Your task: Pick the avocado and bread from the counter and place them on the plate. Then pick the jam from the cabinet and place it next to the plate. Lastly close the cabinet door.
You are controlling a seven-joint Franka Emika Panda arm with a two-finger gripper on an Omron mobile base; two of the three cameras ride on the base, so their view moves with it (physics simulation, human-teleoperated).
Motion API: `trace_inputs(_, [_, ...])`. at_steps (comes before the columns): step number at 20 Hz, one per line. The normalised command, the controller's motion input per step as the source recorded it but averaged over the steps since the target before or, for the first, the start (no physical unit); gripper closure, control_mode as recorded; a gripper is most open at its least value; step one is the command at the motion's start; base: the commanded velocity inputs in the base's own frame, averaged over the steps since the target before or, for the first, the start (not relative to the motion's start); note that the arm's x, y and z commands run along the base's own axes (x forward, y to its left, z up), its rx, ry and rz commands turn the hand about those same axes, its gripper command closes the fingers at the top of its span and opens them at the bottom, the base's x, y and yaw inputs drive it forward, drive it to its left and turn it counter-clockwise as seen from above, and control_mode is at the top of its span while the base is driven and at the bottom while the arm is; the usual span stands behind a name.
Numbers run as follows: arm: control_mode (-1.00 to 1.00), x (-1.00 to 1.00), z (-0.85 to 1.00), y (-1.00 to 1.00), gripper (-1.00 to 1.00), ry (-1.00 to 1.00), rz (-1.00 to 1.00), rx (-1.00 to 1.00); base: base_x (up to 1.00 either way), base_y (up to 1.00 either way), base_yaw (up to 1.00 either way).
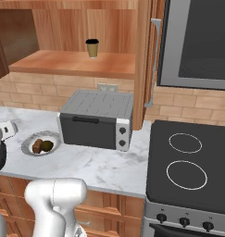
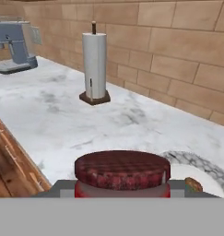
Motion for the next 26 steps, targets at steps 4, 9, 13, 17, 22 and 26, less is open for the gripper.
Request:
trace_inputs(4, [-1.0, 0.47, -0.19, 0.3, 1.0, -0.06, 0.02, 0.1, 0.0, 0.0, 0.0])
trace_inputs(9, [-1.0, 0.35, -0.21, 0.32, 1.0, -0.01, 0.01, 0.08, 0.0, 0.0, 0.0])
trace_inputs(13, [-1.0, 0.08, -0.15, 0.25, 1.0, 0.0, 0.02, 0.1, 0.0, 0.0, 0.0])
trace_inputs(17, [-1.0, -0.32, -0.09, 0.02, 1.0, -0.01, 0.0, 0.06, 0.0, 0.0, 0.0])
trace_inputs(22, [-1.0, -0.57, -0.28, 0.04, 1.0, -0.07, 0.0, 0.06, 0.0, 0.0, 0.0])
trace_inputs(26, [-1.0, -0.09, -0.06, 0.12, 1.0, -0.05, 0.0, 0.13, 0.0, 0.0, 0.0])
